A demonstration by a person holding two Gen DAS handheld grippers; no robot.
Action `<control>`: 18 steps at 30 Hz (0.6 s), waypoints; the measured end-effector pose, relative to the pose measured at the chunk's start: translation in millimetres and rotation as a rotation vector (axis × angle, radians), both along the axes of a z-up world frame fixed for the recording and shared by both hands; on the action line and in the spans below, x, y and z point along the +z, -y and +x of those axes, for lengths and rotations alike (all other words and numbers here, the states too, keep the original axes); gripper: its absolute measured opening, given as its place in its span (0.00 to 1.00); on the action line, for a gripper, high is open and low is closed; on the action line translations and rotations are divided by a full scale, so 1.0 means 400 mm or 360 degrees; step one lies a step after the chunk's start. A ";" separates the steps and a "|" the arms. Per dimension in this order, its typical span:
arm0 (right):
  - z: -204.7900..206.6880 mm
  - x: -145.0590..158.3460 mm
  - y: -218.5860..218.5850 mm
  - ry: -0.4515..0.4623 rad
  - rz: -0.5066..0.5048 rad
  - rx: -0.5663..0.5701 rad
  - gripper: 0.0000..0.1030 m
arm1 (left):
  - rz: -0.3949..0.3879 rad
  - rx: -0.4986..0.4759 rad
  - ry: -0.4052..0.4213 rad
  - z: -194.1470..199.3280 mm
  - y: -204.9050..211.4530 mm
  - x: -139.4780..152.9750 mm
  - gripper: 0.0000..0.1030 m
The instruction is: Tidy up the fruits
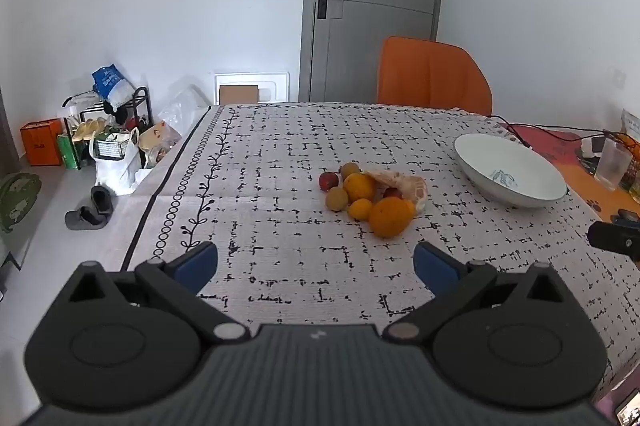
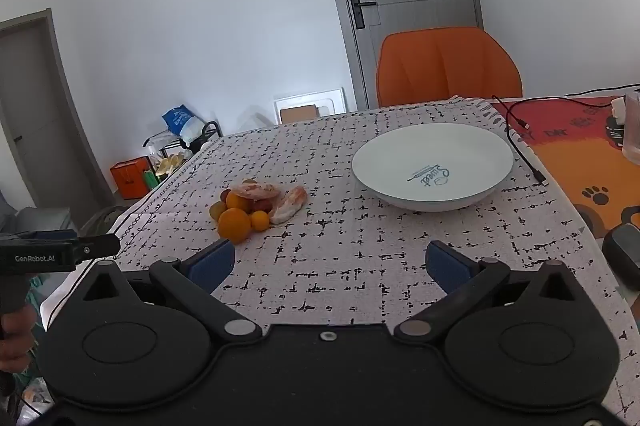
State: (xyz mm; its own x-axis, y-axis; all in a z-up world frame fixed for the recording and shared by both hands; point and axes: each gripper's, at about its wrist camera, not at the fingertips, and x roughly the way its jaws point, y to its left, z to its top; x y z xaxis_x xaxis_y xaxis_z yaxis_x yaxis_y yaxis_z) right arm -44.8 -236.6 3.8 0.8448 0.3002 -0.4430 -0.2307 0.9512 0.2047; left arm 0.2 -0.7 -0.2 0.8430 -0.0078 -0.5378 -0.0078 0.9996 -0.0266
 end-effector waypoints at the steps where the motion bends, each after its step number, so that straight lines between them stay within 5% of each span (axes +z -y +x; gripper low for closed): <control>1: 0.002 0.001 0.002 0.0003 0.0006 -0.0004 1.00 | 0.0002 -0.0007 -0.0001 0.001 0.002 0.000 1.00; 18: -0.003 -0.007 0.010 -0.0019 -0.0022 -0.0018 1.00 | -0.0022 0.0032 -0.0007 0.000 -0.012 -0.004 1.00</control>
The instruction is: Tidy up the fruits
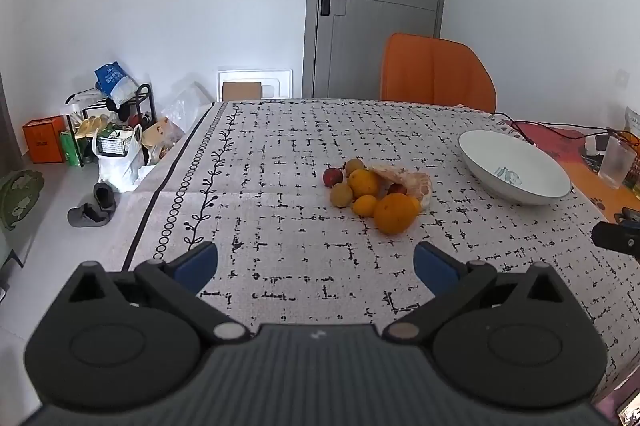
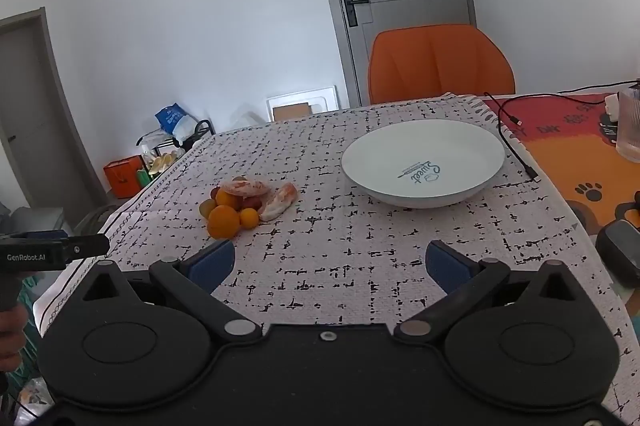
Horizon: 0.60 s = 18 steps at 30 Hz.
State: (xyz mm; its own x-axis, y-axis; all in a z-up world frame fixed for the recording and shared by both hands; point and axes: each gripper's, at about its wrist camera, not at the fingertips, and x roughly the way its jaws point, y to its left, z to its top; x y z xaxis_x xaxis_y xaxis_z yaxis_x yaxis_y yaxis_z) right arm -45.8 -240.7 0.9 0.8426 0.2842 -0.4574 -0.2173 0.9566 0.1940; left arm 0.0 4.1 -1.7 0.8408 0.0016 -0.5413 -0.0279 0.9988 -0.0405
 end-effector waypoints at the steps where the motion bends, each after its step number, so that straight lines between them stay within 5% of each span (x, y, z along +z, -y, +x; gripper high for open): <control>1: 0.005 -0.007 -0.001 -0.0003 0.0001 -0.0001 1.00 | 0.0000 0.0002 0.0000 0.000 0.000 0.000 1.00; 18: 0.004 -0.002 -0.010 0.0004 -0.0005 0.0007 1.00 | -0.0004 0.0004 0.0014 -0.009 -0.006 0.006 1.00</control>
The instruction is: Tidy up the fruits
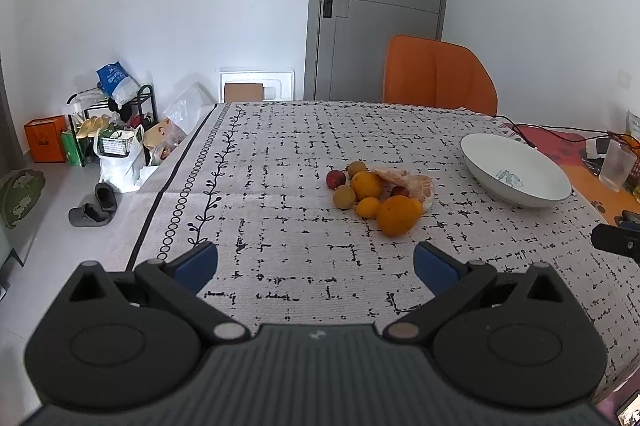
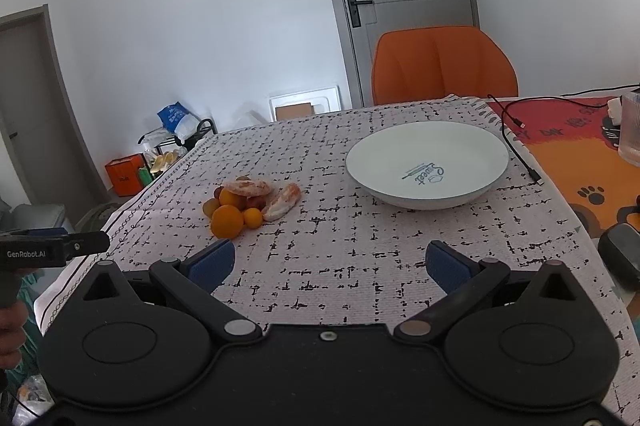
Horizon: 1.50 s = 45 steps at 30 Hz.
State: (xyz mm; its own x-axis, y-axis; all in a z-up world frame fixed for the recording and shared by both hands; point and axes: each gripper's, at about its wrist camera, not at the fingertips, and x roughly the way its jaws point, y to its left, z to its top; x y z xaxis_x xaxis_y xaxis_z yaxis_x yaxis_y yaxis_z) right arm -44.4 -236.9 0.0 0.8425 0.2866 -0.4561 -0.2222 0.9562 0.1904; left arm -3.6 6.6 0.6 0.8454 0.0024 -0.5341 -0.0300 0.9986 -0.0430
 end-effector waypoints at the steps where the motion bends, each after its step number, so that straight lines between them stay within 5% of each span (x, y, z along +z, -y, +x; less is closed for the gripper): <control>1: 0.000 0.001 0.000 0.0002 0.0000 -0.0001 1.00 | 0.0003 -0.0004 0.0004 -0.001 0.001 0.001 1.00; 45: -0.008 0.017 -0.008 0.0014 -0.0043 0.0006 1.00 | -0.0010 -0.0007 0.0007 -0.003 -0.003 0.003 1.00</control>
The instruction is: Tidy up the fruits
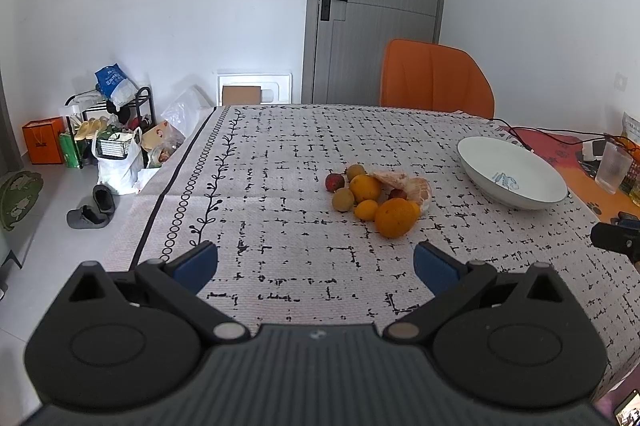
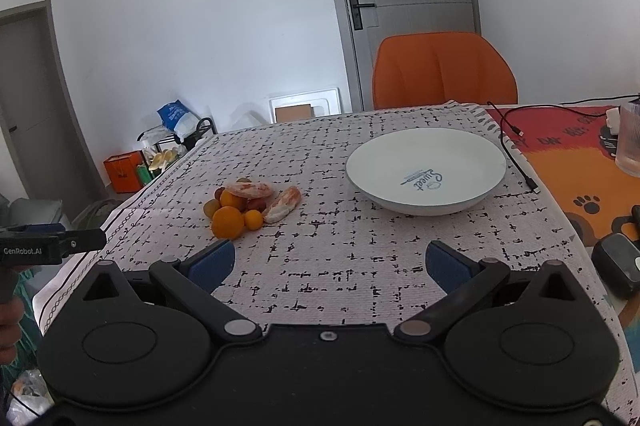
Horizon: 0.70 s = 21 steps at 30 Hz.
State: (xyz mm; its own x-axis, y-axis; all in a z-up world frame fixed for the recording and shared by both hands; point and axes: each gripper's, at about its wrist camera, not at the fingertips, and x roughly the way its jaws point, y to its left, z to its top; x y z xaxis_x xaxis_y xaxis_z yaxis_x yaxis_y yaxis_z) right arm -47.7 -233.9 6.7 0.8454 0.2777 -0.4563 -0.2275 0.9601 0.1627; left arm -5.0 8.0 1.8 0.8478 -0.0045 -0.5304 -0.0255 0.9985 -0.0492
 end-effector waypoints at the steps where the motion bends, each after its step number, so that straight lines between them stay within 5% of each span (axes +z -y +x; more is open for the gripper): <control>1: -0.001 0.001 -0.001 0.0001 -0.0004 0.0002 1.00 | 0.0000 0.0001 -0.0001 0.000 0.000 0.000 1.00; 21: 0.048 -0.017 -0.010 -0.0080 0.0072 0.0021 1.00 | -0.0065 -0.0050 0.0043 0.039 0.029 0.012 1.00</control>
State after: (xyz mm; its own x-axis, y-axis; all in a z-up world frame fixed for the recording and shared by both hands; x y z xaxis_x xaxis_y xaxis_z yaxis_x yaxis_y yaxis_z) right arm -28.3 -229.8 0.0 0.8177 0.3102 -0.4850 -0.2307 0.9484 0.2176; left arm 10.6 -3.7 6.7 0.8608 -0.0528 -0.5061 0.0079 0.9959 -0.0904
